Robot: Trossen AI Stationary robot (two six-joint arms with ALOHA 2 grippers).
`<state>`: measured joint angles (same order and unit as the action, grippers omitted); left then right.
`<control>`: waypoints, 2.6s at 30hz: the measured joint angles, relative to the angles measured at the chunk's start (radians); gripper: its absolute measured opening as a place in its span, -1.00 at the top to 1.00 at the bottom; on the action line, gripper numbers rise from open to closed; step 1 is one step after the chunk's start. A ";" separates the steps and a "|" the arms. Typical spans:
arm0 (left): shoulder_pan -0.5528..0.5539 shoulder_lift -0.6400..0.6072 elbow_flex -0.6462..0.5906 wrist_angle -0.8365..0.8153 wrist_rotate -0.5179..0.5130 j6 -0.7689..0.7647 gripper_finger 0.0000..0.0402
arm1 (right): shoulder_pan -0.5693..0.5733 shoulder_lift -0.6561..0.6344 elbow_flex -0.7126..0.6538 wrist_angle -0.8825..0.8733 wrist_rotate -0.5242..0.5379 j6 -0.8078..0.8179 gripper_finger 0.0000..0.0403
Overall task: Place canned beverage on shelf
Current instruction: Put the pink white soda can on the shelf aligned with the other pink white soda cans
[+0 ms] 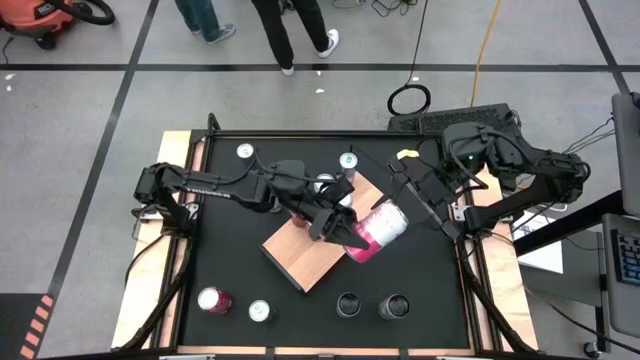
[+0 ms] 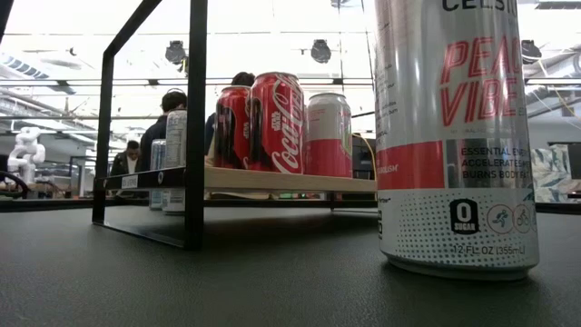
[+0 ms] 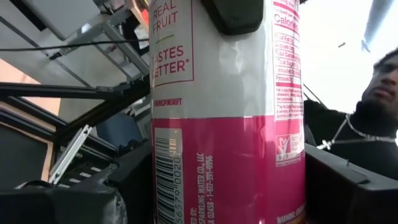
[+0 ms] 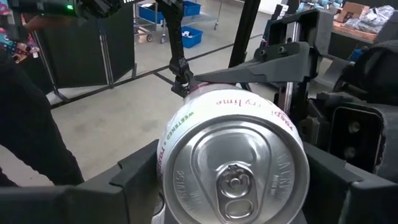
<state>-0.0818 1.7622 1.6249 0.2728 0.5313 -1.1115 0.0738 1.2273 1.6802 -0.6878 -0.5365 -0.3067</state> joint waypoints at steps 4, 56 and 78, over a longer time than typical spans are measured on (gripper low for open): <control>-0.001 0.000 0.000 -0.004 -0.067 -0.010 -0.68 | 0.000 -0.001 0.000 -0.003 0.011 0.003 -0.36; 0.022 -0.400 0.002 -0.761 -0.611 0.413 -0.81 | 0.000 0.056 0.000 -0.481 0.300 0.111 -0.35; -0.071 -0.390 0.000 -0.911 -0.754 0.411 -0.81 | 0.031 0.286 0.000 -0.671 0.450 -0.244 -0.35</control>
<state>-0.1532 1.3724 1.6253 -0.6380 -0.2231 -0.7007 0.1050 1.5135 1.6802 -1.3591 -0.0869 -0.5504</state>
